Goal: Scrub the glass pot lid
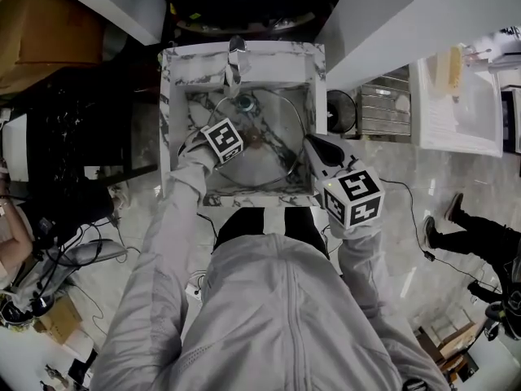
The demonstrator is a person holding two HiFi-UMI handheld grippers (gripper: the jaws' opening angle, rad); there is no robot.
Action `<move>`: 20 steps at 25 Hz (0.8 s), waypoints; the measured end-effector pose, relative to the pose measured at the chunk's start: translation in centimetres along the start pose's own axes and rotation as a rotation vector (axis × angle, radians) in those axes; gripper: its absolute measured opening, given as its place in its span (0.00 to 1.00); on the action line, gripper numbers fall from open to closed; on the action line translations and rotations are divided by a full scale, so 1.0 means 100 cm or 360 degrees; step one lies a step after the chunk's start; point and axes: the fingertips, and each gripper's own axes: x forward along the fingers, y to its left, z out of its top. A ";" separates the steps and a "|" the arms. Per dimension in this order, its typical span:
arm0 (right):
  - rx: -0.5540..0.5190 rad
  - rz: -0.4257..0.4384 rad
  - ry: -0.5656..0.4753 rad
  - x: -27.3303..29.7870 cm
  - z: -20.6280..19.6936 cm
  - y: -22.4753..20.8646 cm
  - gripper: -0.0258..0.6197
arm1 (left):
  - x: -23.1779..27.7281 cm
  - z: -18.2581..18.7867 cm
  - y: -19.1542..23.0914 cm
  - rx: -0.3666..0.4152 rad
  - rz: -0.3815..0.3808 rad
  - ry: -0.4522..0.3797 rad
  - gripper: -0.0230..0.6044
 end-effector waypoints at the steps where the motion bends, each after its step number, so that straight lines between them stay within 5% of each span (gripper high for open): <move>1: 0.0003 0.0004 0.0000 -0.001 0.000 -0.002 0.09 | -0.002 0.001 0.006 -0.0014 0.0042 -0.0012 0.15; 14: 0.0012 0.0061 0.0020 -0.008 -0.009 -0.016 0.09 | -0.008 0.014 0.055 -0.0203 0.0407 -0.0173 0.15; 20: 0.0025 0.0083 0.0033 -0.011 -0.014 -0.020 0.09 | -0.016 0.022 0.087 -0.0286 0.0710 -0.0248 0.15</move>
